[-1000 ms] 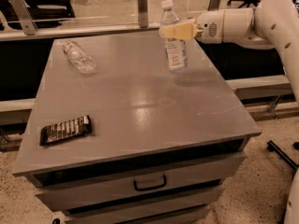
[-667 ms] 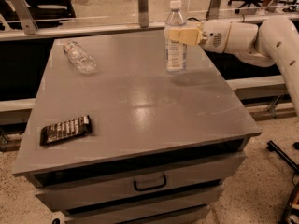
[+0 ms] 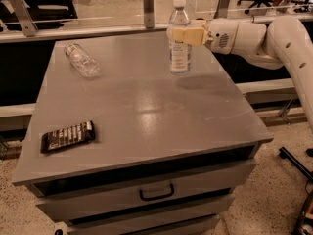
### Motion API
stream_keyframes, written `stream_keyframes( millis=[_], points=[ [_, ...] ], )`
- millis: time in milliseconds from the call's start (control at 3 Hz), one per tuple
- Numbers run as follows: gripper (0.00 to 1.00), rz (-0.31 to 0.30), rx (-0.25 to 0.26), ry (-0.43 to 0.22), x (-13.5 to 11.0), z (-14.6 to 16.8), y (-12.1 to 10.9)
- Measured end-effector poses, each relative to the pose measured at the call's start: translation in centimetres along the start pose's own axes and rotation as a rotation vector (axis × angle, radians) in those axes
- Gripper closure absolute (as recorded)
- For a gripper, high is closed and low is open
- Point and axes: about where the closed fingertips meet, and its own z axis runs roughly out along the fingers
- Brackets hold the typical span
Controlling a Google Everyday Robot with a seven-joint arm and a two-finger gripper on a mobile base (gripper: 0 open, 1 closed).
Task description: Place blue plastic bottle upright
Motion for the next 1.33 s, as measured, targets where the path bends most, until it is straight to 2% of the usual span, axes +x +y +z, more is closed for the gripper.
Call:
stream_keyframes(
  millis=[333,667,1000,1333],
  points=[
    [1.00,-0.060,-0.046,-0.051,-0.25,-0.12,0.17],
    [1.00,-0.165,-0.102,-0.156,-0.80,-1.11,0.47],
    [1.00,-0.195,-0.109,-0.163,-0.86,-0.92,0.64],
    [1.00,-0.197,-0.106,-0.110,-0.61,-0.82,0.80]
  ],
)
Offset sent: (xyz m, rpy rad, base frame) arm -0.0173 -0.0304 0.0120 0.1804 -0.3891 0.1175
